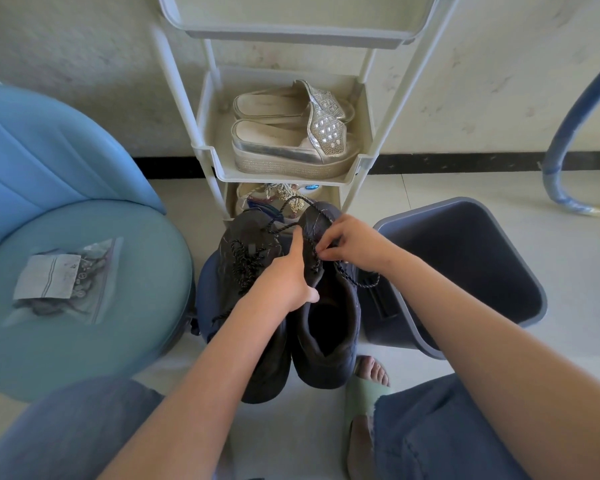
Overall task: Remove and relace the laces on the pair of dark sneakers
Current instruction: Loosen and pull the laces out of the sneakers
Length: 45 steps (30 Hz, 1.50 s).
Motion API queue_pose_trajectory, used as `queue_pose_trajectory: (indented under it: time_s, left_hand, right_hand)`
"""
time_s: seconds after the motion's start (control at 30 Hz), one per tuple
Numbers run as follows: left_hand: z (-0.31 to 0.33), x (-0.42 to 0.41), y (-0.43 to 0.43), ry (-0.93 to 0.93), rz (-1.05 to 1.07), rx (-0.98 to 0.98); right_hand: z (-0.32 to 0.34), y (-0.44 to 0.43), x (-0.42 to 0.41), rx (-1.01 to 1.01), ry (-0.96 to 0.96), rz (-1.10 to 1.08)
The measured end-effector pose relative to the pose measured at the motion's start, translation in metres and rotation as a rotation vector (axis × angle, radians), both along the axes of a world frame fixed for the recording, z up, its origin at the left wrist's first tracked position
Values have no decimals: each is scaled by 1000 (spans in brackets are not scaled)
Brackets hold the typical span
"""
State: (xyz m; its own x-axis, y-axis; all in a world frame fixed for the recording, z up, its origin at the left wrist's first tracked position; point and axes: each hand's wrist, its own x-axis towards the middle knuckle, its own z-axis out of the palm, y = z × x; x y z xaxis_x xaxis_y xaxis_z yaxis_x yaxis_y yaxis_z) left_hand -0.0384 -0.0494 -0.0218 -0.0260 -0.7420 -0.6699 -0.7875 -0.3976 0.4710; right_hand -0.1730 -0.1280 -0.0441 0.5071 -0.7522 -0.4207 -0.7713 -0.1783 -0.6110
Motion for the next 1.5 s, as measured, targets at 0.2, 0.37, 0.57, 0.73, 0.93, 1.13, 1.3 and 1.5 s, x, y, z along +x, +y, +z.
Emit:
queue_pose_trajectory:
  time_s: [0.2,0.37,0.57,0.73,0.93,1.13,1.3,1.5]
  left_hand:
    - [2,-1,-2,-37,-76,30]
    - [2,-2,-1,-15,-54,67]
    - [3,-2,0,-23,-59,52]
    - [4,-2,0,-24,-61,64]
    - [6,0,5,-23,-67,49]
    - [6,-1,6,-14,-50,25]
    - [7,-2,4,-14,-54,44]
    - [4,-2,5,-25,-51,35]
  right_hand:
    - [-12,-2,1,63,-71,-440]
    - [-10,-5,-4,88,-88,-330]
    - [-9,-2,-3,10,-7,78]
    - [-12,-2,3,-12,117,45]
    - [0,-17,-9,-93,-205,-616]
    - [0,3,1,-76,45,112]
    - [-5,-1,1,-61,101,77]
    - [-8,1,-3,28,91,46]
